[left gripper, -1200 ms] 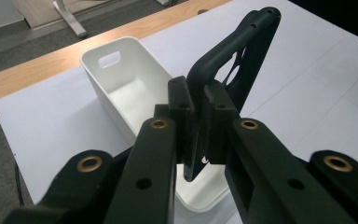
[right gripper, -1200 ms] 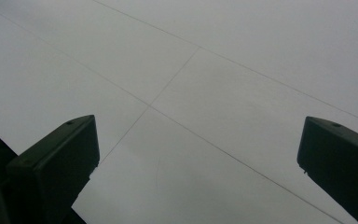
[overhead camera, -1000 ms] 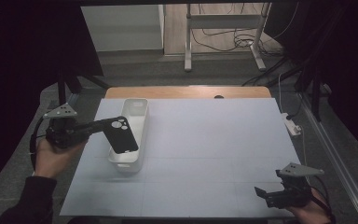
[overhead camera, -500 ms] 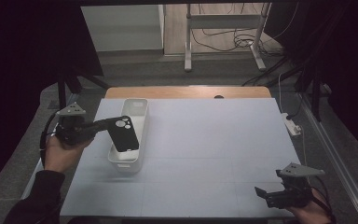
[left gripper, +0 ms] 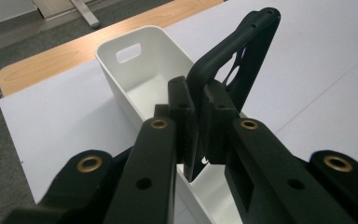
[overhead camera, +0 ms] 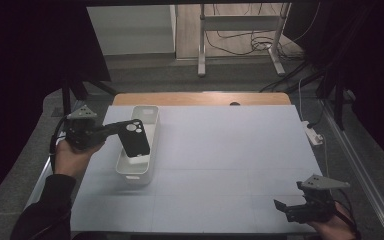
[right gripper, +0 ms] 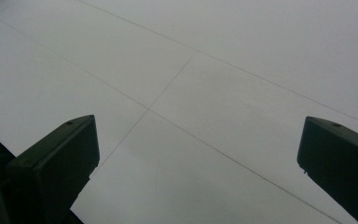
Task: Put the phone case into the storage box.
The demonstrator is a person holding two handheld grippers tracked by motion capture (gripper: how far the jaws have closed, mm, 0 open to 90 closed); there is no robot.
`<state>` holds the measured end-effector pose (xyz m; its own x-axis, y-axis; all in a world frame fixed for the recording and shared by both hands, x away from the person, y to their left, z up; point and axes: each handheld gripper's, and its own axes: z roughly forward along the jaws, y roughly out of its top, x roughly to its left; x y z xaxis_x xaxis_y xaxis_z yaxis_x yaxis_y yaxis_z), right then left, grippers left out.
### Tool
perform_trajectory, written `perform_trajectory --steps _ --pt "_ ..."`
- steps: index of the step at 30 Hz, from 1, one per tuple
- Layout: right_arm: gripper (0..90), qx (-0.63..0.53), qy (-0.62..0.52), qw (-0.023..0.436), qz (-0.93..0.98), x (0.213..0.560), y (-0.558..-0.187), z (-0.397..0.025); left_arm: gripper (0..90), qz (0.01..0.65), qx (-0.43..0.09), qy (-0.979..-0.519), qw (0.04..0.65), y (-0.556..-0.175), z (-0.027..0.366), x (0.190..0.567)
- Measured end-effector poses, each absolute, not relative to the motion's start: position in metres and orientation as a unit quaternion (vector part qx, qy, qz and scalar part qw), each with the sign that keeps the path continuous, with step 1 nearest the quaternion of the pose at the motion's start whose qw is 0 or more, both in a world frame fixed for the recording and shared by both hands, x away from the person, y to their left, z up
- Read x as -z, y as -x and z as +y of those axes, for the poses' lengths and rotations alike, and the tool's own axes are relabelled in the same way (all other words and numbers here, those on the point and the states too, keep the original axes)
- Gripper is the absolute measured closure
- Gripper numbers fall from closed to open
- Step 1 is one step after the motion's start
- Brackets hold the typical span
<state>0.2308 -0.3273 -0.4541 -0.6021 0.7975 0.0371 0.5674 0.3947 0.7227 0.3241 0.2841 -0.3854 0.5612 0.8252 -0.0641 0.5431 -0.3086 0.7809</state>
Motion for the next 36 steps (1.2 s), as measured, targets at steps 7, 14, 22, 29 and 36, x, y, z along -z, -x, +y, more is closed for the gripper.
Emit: perform_trajectory --steps 7,14,22,29,36 --pt "0.0 -0.366 -0.420 0.157 0.816 0.453 -0.229 -0.328 83.4 0.435 -0.185 -0.790 0.391 -0.335 0.282 0.388" --pt "0.0 -0.368 -0.420 0.154 0.815 0.453 -0.229 -0.329 83.4 0.434 -0.190 -0.789 0.391 -0.347 0.281 0.392" --pt "0.0 -0.369 -0.421 0.152 0.814 0.453 -0.229 -0.330 83.4 0.435 -0.195 -0.790 0.386 -0.363 0.277 0.396" --pt "0.0 -0.370 -0.422 0.152 0.814 0.453 -0.229 -0.330 83.4 0.441 -0.197 -0.786 0.386 -0.375 0.278 0.401" --pt "0.0 -0.368 -0.422 0.150 0.815 0.453 -0.229 -0.330 83.4 0.443 -0.201 -0.784 0.385 -0.385 0.279 0.406"
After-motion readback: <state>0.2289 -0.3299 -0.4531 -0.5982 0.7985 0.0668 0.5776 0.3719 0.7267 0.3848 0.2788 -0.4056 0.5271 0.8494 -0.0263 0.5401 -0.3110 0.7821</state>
